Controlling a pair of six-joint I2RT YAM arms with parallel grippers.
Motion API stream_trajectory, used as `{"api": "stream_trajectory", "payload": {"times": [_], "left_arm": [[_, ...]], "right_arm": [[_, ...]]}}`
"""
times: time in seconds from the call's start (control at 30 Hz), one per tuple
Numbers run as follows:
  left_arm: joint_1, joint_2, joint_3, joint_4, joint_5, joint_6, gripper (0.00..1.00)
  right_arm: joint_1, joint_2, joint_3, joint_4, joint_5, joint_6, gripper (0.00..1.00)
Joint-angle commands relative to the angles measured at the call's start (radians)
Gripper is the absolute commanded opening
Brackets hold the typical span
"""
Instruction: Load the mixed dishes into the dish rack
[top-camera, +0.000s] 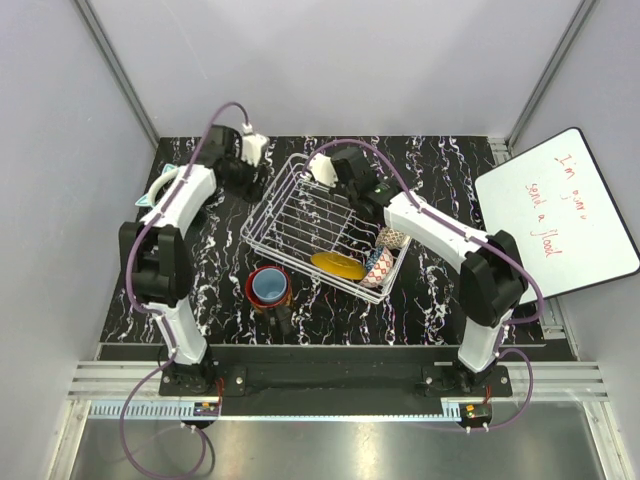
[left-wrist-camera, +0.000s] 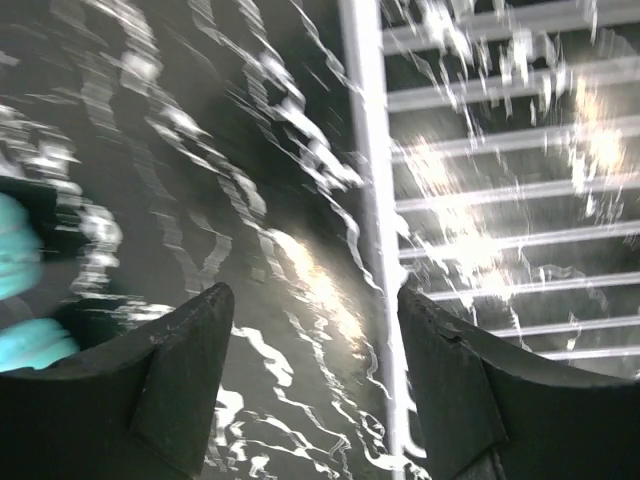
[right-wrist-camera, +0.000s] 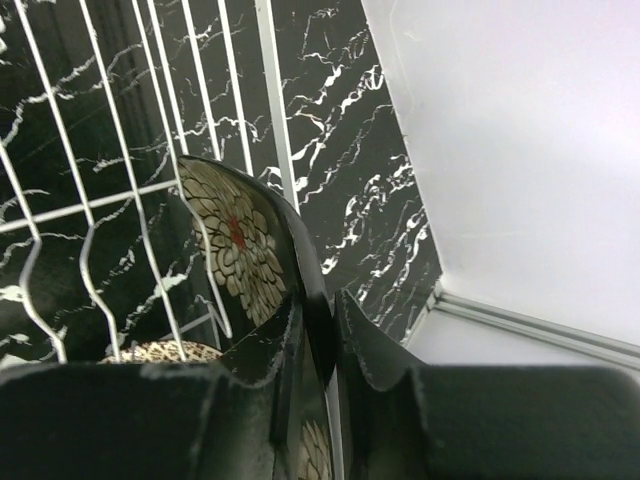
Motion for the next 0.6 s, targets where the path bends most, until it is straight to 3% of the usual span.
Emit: {"api": "stream_trajectory", "payload": {"times": [0.0, 0.03, 0.07, 0.17, 0.57], "left_arm": [[0.063, -0.050, 0.145, -0.040, 0.088, -0.088, 0.73], [0.073, -0.054, 0.153, -0.046, 0.096, -0.095, 0.77], [0.080, -0.064, 0.162, -0.050, 0.114, -0.108, 0.87], [0.109, -0.079, 0.191, -0.067, 0.148, -0.122, 0.88], [0.148, -0.099, 0.167, -0.110, 0.144, -0.078, 0.87]], "right_arm": [[-0.003, 0.054, -0.031, -0.037, -0.022, 0.121, 0.23], [-0.001, 0.054, -0.031, -0.037, -0.019, 0.121, 0.25], [0.005, 0.054, -0.031, -0.038, -0.003, 0.124, 0.29], [0.011, 0.048, -0.031, -0.048, 0.017, 0.141, 0.41], [0.031, -0.038, -0.039, -0.153, 0.084, 0.215, 0.56]]}}
